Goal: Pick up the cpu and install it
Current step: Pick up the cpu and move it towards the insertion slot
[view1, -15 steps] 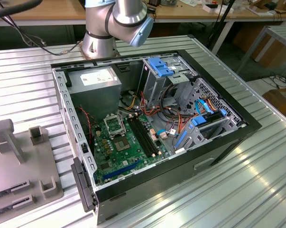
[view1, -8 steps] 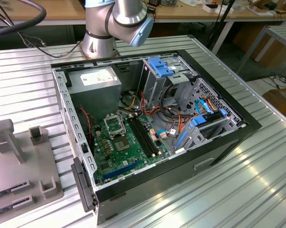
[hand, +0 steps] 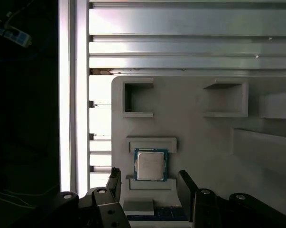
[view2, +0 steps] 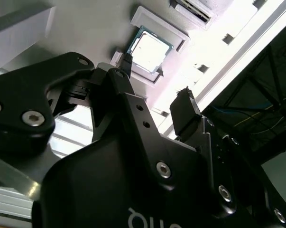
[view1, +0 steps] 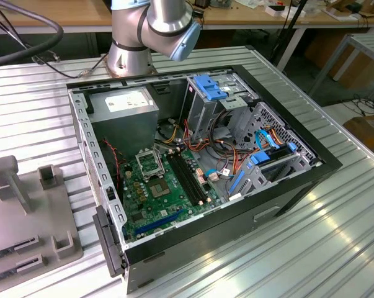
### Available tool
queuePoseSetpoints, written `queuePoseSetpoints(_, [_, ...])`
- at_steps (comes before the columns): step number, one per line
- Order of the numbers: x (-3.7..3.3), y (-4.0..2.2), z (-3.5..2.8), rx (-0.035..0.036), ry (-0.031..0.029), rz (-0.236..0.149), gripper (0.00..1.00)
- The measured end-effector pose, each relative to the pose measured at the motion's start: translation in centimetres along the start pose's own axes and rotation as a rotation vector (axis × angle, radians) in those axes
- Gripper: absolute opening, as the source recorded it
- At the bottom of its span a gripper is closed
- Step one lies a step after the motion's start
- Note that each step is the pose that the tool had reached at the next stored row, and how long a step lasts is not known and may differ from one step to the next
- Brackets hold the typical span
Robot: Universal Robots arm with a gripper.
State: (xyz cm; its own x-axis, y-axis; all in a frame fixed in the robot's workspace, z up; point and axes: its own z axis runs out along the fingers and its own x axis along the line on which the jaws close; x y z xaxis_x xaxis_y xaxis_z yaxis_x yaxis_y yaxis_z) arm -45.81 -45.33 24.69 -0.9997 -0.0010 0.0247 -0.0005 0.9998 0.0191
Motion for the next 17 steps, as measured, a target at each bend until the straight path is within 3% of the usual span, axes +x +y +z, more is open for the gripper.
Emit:
queuePoseSetpoints(5, [-0.03, -0.02, 1.14, 0.0063, 0.0, 0.0, 0.6])
queuePoseSetpoints(17, [-0.08, -0.06, 3.13, 0.0154, 0.0001, 0.0, 0.6])
